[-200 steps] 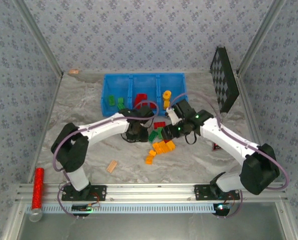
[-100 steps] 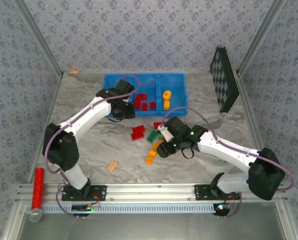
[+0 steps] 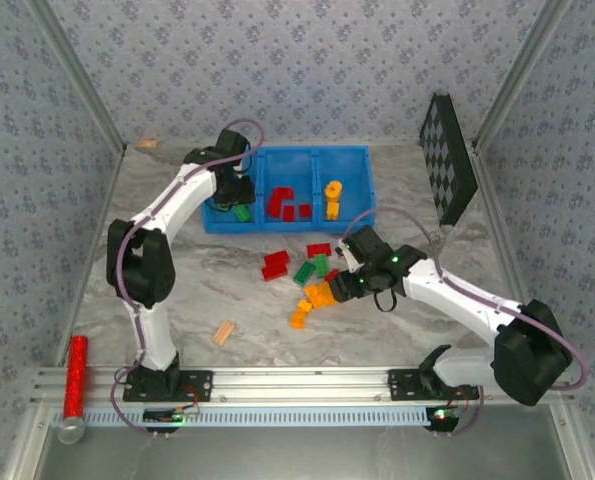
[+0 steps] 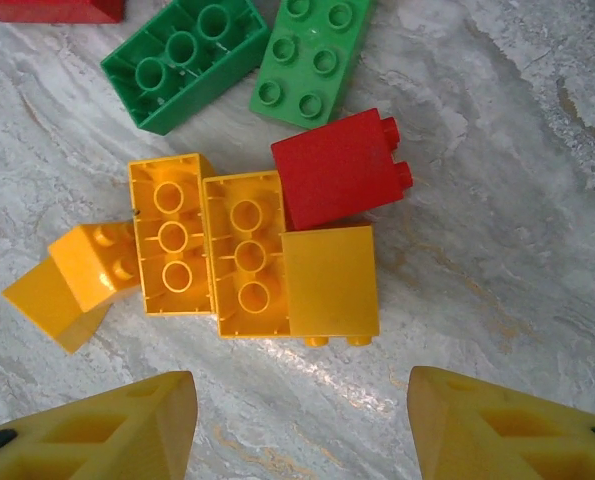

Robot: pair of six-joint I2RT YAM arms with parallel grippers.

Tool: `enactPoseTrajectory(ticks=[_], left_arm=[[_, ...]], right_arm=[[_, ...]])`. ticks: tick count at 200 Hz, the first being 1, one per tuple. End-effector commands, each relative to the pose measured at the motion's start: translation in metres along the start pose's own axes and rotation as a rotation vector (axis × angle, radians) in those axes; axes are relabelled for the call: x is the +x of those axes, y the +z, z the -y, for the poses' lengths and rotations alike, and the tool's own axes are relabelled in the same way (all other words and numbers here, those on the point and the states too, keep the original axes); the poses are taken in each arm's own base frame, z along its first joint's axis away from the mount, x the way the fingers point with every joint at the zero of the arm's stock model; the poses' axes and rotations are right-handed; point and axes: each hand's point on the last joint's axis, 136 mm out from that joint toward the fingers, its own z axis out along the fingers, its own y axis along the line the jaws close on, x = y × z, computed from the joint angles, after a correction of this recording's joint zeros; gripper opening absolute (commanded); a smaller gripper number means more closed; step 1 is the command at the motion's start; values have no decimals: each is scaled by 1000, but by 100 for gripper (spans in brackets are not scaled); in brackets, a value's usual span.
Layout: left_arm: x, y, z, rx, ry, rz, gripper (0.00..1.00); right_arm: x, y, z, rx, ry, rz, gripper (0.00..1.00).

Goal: Sort the legos into containers by color
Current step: Place the lego in the container.

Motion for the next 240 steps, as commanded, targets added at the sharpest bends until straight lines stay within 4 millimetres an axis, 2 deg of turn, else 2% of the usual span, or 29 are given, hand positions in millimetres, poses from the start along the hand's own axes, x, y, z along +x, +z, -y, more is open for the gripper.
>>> enactPoseTrajectory(ticks=[1,43,81,102,111,160,240], left_arm=[[-17,4,0,8,19,13,25],[-27,30,-10,1,-17,-26,25],[-32,41,-12,-1,-26,-41,25],[-29,50,-17,-13,-31,-65,26],[-36,47,-15,-6,-33,-49,26],[-33,55,-17,-12,-36,-74,29],[-34,51,-20,-17,-40,-77,43]], right_arm=[[4,10,8,10,45,-34,59],[0,27,13,-2,47,-61,59],[-2,36,11,-30,42,-66,60],[-2,42,12,-42,44,-78,61],[-2,45,13,-44,46,-82,61],[2,55,19,-42,55,-109,60],[11,68,23,-51,70,-145,55]])
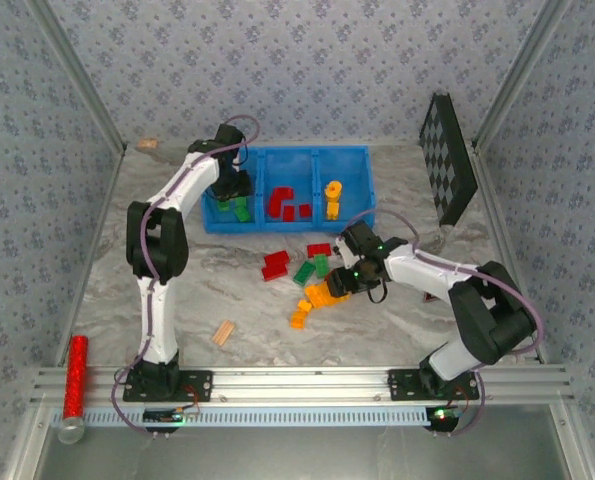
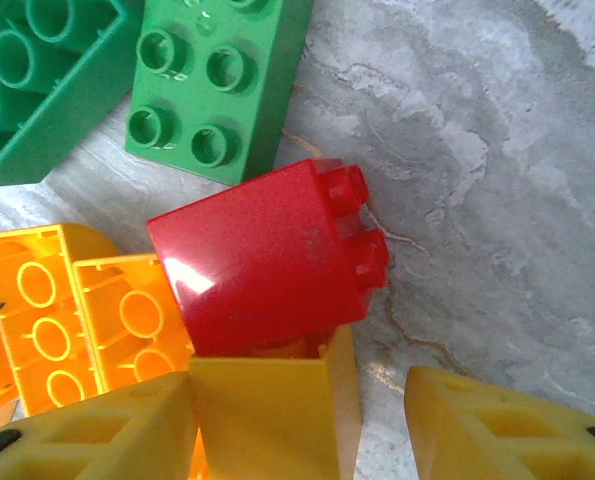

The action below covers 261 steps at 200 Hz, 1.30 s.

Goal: Sort the legos into containers by color
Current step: Place the lego in the container, then pick up the lego from the center of the table, then place the lego in the container.

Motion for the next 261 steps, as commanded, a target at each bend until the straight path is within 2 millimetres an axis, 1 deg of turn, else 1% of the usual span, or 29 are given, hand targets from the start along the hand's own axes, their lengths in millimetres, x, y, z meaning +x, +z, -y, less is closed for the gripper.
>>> enactPoseTrajectory(ticks=[1,40,63,85,105,116,118,125,148,159,167,169,174,203,211,215,217,221,238,252,259,261], left_arm=[[-3,-3,-1,6,6,-11,43],[-3,-10,-2,8,7,-4,46],[-3,-15,-2,11,10,-3,47],[0,-22,0,21,14,0,48],[5,-32,-1,24,32,-3,49],[6,-42,2,31,51,6,50],[11,-39,0,26,55,-9,51],[16,-42,-1,24,69,-18,51],[34,-54,0,21,139,-32,54],[43,-58,-1,9,169,-31,55],[49,-62,-2,0,188,-28,54],[51,-62,-2,-2,192,-27,54],[55,-64,-3,-6,200,-25,54],[77,-75,-1,3,254,-24,56],[83,-77,0,9,271,-25,56],[87,-77,1,12,279,-28,56],[89,-78,2,16,284,-29,56],[93,-78,3,24,296,-33,56],[109,-78,11,68,347,-44,56],[122,-76,18,100,392,-48,56],[129,-75,21,112,414,-49,56],[131,-74,23,116,420,-51,56]], right_arm=[[10,8,5,-3,2,-37,55],[12,7,8,1,14,-31,48],[11,3,11,4,24,-20,40],[12,-2,16,13,39,-13,35],[8,-10,20,19,60,6,31],[3,-17,20,16,75,24,30],[2,-18,20,15,77,25,30],[-2,-23,20,12,83,40,29],[-20,-46,18,10,81,94,27],[-32,-60,17,11,72,125,26],[-44,-70,16,13,62,159,26],[-43,-72,16,17,63,149,26],[-48,-78,16,18,58,159,26],[-86,-109,19,41,19,241,26],[-97,-115,20,50,9,261,26],[-99,-114,23,56,7,259,26],[-108,-121,21,57,0,284,25],[-116,-125,22,61,-6,300,26],[-142,-130,29,90,-22,345,25],[-164,-128,33,107,-30,377,25],[-170,-124,36,114,-29,373,25],[-177,-125,35,114,-33,395,25]])
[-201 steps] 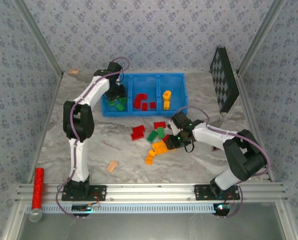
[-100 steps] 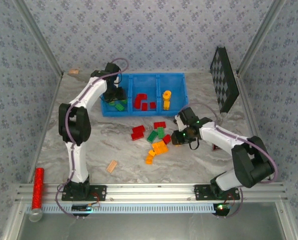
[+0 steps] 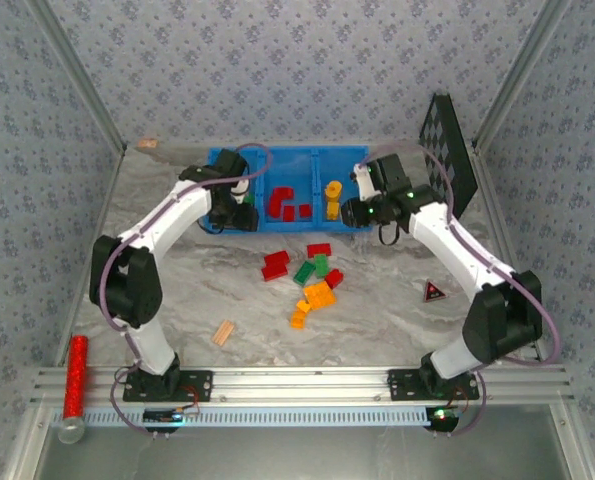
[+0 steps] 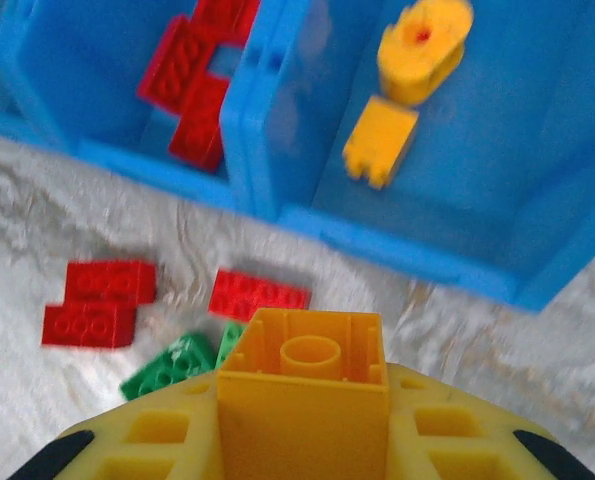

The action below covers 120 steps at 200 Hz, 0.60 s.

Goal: Sort the legos into containers by color
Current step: Place the lego in the container.

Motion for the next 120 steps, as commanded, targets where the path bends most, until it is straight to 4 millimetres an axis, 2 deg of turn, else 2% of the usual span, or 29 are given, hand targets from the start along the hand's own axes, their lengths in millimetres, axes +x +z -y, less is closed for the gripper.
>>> enactPoseTrajectory(ticks=[1,20,48,74,78,89,120], left_arm=[[11,-4,22,68,105,27,56],[25,2,35,105,158,22,57],[40,10,53,177,199,46,59],[56,19,62,193,252,24,60],[53,21,66,199,263,44,60],[58,25,71,205,293,37,60],[69,38,80,201,381,13,61]], right_arm=[[-23,19,11,47,-42,22,25],[-40,37,15,63,-59,39,25],[-52,69,22,77,-72,31,25],[-55,94,31,97,-69,-5,25],[-55,97,33,96,-65,-11,26],[-55,106,35,94,-58,-22,27],[-56,121,39,85,-48,-40,32]])
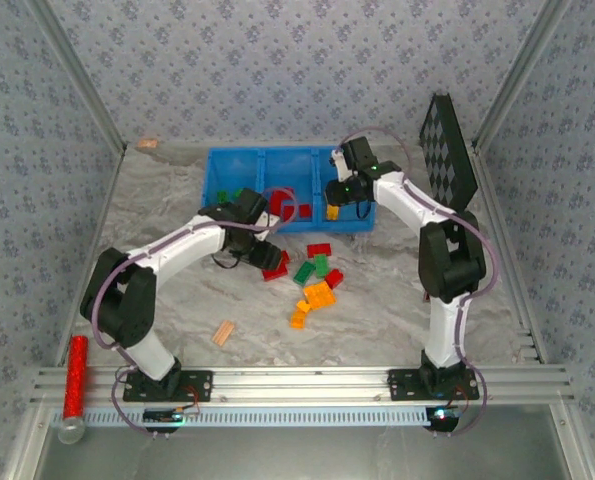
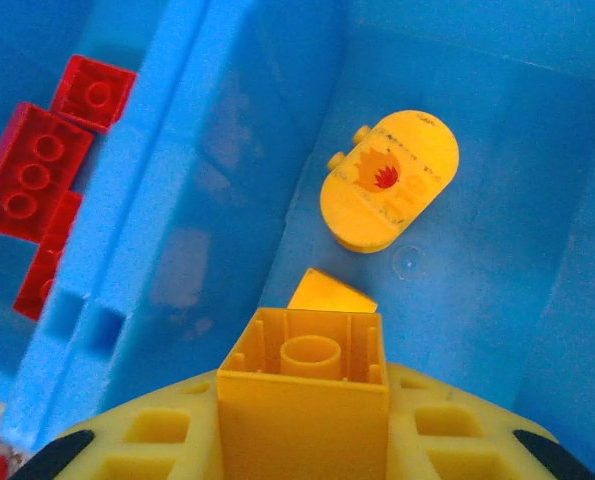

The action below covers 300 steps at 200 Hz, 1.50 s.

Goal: Sort the legos into containers by color
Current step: Place the lego in the container, then pick up the lego from the center of the table.

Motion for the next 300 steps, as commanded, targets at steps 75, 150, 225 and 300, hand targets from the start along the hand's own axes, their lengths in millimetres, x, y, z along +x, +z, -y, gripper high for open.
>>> enactPoseTrajectory(ticks=[75,150,225,300], left_arm=[[12,32,8,26,176,-76,63],[28,51,10,52,182,-155,64],[42,71,17,68,191,-239,58],[55,63,28,110,183,-291,28]], right_arm=[[-8,13,4,-45,17,-22,44],[-13,-8,1,-72,39,6,48],[-4,-66,-4,-69,46,52,53],[75,-114,-40,-173,218,-47,53]])
